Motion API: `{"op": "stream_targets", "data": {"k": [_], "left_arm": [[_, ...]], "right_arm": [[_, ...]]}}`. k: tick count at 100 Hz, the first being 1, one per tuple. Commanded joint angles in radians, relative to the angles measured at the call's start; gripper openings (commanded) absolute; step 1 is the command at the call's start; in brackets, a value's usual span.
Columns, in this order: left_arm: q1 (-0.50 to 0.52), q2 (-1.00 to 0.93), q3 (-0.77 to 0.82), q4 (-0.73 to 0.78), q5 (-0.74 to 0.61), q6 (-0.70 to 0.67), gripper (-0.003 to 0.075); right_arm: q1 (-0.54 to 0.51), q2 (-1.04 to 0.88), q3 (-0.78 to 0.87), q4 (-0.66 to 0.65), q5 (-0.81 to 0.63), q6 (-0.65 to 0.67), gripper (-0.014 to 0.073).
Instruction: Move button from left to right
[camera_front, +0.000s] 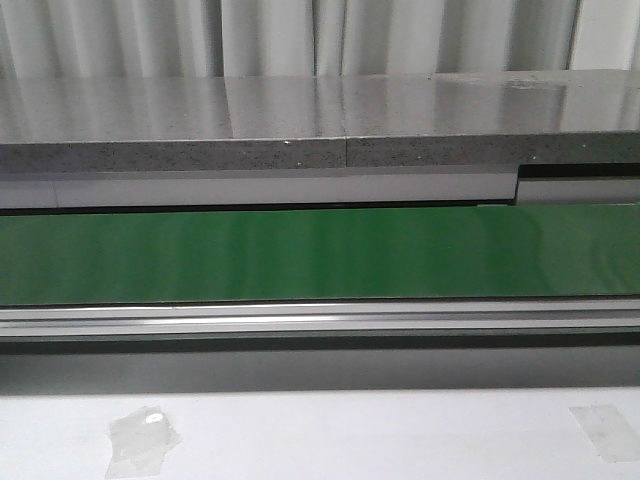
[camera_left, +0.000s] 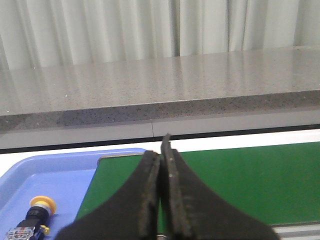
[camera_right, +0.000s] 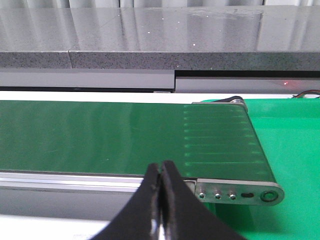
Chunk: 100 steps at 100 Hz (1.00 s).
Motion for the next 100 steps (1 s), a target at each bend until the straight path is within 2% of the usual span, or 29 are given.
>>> {"op": "stream_targets", "data": {"k": [1,44,57,68,100], "left_arm": [[-0.006,-0.031,0.043,-0.003,-0.084,-0.005,-0.002],[-0.006,-0.031,0.019,-0.024,-0.077,-0.005,-0.002],[-0.006,-0.012,-0.07,-0.083,0.042,-0.006,-0.002],[-0.006,0.044,-0.155,-0.141,0.075,-0.006,-0.002],[-0.006,0.368,-0.554,-0.143,0.427,-0.006,-0.002]], "right_arm": [[0.002,-0.012,-0.017,0.0,-0.078,-0.003,-0.0071],[0.002,-0.012,-0.017,0.0,-0.078,-0.003,-0.0071],[0.002,-0.012,-0.017,0.0,-0.078,-0.003,-0.0071],[0.002,-0.012,-0.017,0.0,-0.078,-0.003,-0.0071],[0.002,-0.012,-0.017,0.0,-0.078,-0.003,-0.0071]]}}
